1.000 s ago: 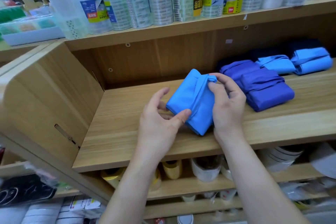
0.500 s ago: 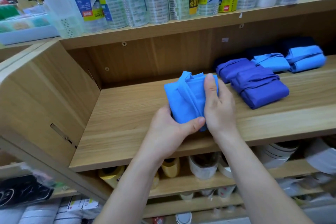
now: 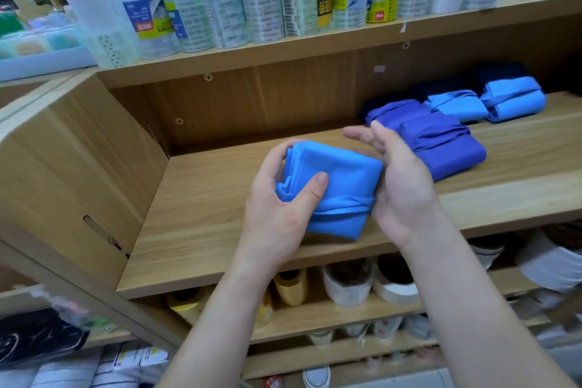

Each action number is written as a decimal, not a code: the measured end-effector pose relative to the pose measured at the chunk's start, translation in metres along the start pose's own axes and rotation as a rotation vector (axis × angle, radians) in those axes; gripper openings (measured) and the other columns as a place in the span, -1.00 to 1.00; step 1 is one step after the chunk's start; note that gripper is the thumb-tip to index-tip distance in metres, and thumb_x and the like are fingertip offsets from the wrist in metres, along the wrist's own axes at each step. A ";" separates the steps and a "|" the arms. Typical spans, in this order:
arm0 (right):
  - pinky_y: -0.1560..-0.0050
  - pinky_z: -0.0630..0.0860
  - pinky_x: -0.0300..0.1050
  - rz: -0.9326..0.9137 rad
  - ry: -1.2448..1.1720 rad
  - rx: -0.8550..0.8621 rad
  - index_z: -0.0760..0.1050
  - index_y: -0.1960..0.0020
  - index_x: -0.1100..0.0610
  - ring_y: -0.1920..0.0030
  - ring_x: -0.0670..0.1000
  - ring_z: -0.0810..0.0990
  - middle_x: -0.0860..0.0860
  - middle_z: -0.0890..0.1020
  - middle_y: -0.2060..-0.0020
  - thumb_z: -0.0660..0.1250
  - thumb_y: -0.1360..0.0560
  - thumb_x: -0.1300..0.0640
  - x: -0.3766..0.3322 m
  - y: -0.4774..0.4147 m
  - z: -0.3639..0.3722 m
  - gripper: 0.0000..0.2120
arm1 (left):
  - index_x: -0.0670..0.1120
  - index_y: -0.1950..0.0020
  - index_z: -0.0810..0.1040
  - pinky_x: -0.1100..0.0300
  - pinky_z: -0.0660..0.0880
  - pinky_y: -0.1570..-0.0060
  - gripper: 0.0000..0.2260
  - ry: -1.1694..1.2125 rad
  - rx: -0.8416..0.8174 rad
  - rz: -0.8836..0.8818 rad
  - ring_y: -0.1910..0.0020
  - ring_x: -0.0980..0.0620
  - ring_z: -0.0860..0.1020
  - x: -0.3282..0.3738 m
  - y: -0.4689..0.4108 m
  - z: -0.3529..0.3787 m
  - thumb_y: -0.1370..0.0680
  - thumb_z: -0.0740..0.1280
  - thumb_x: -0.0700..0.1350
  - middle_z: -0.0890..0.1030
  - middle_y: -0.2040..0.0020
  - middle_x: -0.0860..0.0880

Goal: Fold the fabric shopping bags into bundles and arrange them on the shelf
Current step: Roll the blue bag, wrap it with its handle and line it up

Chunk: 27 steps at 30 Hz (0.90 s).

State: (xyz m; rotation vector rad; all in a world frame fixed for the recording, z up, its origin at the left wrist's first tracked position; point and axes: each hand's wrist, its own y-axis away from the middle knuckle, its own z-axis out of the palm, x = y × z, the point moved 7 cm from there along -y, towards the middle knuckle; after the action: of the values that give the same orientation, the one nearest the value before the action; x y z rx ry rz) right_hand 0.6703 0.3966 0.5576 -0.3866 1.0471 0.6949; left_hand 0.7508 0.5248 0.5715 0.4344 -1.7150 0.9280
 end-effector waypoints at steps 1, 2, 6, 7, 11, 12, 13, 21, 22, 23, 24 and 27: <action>-0.05 0.58 0.08 -0.024 0.110 0.004 0.66 0.08 0.07 0.03 0.15 0.65 0.13 0.67 0.08 0.18 -0.63 -0.07 0.001 0.001 -0.002 -0.65 | -0.08 -0.23 0.52 0.02 0.57 -0.04 -0.64 0.024 -0.006 -0.009 0.06 0.03 0.60 -0.002 0.001 0.002 -0.46 0.44 -0.10 0.63 -0.01 -0.03; -0.04 0.58 0.05 -0.087 0.250 0.028 0.65 0.11 0.06 0.01 0.08 0.65 0.06 0.69 0.08 0.17 -0.63 -0.06 -0.001 0.004 -0.002 -0.65 | -0.10 -0.24 0.52 0.07 0.56 -0.05 -0.64 0.047 -0.030 -0.033 0.04 0.04 0.60 -0.004 0.001 0.004 -0.46 0.43 -0.10 0.64 -0.02 -0.02; 0.21 0.35 -0.22 -0.461 0.669 0.137 0.46 0.20 0.04 0.28 -0.17 0.47 -0.10 0.51 0.35 0.19 -0.54 0.19 -0.022 0.021 0.005 -0.83 | 0.00 -0.07 0.62 0.29 0.50 0.05 -0.75 0.004 -0.145 -0.109 0.09 0.14 0.59 -0.005 0.004 0.018 -0.43 0.42 0.03 0.67 0.08 0.08; 0.25 0.35 -0.21 -0.531 0.708 0.115 0.41 0.17 0.05 0.30 -0.14 0.45 -0.07 0.47 0.37 0.18 -0.51 0.22 -0.023 0.025 0.009 -0.87 | 0.02 0.03 0.64 0.33 0.48 0.12 -0.81 0.005 -0.101 -0.109 0.16 0.17 0.58 -0.003 0.005 0.019 -0.42 0.41 0.07 0.66 0.15 0.11; 0.19 0.38 -0.22 -0.516 0.710 -0.011 0.35 0.02 -0.02 0.28 -0.15 0.42 -0.07 0.41 0.32 0.22 -0.54 0.21 -0.019 0.030 0.020 -0.86 | -0.02 0.21 0.62 0.25 0.46 0.23 -0.88 0.124 0.126 -0.113 0.26 0.14 0.51 -0.004 0.009 0.010 -0.51 0.44 -0.04 0.60 0.28 0.08; 0.15 0.39 -0.28 -0.468 0.624 -0.035 0.36 -0.04 -0.06 0.26 -0.19 0.43 -0.10 0.43 0.29 0.24 -0.55 0.13 -0.018 0.030 0.018 -0.88 | -0.01 0.21 0.63 0.21 0.48 0.20 -0.89 0.158 0.174 -0.113 0.24 0.13 0.52 -0.006 0.009 0.006 -0.51 0.45 -0.06 0.60 0.26 0.07; 0.08 0.43 -0.30 -0.409 0.546 -0.040 0.39 -0.11 -0.07 0.22 -0.19 0.47 -0.08 0.47 0.25 0.27 -0.56 0.04 -0.018 0.030 0.013 -0.86 | 0.01 0.22 0.64 0.16 0.49 0.16 -0.90 0.200 0.217 -0.119 0.21 0.10 0.53 -0.008 0.008 0.001 -0.50 0.46 -0.06 0.61 0.24 0.07; -0.19 0.55 0.11 -0.278 0.703 -0.247 0.53 -0.23 -0.01 -0.10 -0.09 0.64 -0.11 0.68 -0.06 0.53 -0.39 0.12 0.006 0.051 -0.001 -0.57 | 0.02 0.10 0.66 -0.01 0.55 -0.05 -0.89 0.367 0.322 -0.187 0.04 0.02 0.59 -0.013 0.010 -0.007 -0.58 0.35 -0.10 0.67 0.04 0.00; -0.19 0.55 0.11 -0.328 0.662 -0.220 0.52 -0.25 -0.02 -0.12 -0.08 0.63 -0.12 0.67 -0.08 0.52 -0.39 0.13 0.003 0.053 0.002 -0.55 | -0.02 0.06 0.66 -0.02 0.55 -0.06 -0.88 0.382 0.304 -0.204 0.03 0.00 0.60 -0.013 0.011 -0.004 -0.59 0.33 -0.09 0.67 0.01 -0.04; -0.20 0.54 0.07 -0.370 0.639 -0.201 0.50 -0.26 -0.06 -0.14 -0.09 0.61 -0.15 0.65 -0.10 0.51 -0.39 0.13 0.001 0.054 0.004 -0.53 | -0.04 0.03 0.66 -0.04 0.55 -0.08 -0.86 0.389 0.287 -0.216 0.01 -0.02 0.61 -0.013 0.012 -0.002 -0.60 0.31 -0.09 0.68 -0.01 -0.06; -0.22 0.54 0.00 -0.400 0.634 -0.188 0.47 -0.27 -0.13 -0.16 -0.12 0.60 -0.20 0.63 -0.11 0.49 -0.38 0.12 -0.002 0.056 0.005 -0.50 | -0.05 0.01 0.67 -0.06 0.54 -0.10 -0.85 0.391 0.269 -0.217 -0.02 -0.04 0.62 -0.012 0.013 -0.001 -0.61 0.30 -0.09 0.68 -0.03 -0.07; -0.22 0.51 -0.16 -0.423 0.678 -0.205 0.39 -0.25 -0.28 -0.19 -0.21 0.56 -0.31 0.60 -0.13 0.46 -0.35 0.10 -0.012 0.060 0.007 -0.44 | 0.01 -0.04 0.68 -0.05 0.54 -0.17 -0.84 0.344 0.198 -0.166 -0.13 -0.07 0.63 -0.008 0.018 0.001 -0.59 0.30 -0.08 0.69 -0.07 -0.04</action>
State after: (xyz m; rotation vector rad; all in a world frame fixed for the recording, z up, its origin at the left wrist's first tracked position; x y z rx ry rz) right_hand 0.6299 0.4406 0.5737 -1.0375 1.4700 0.2819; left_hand 0.7406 0.5339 0.5576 0.5072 -1.2630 0.9917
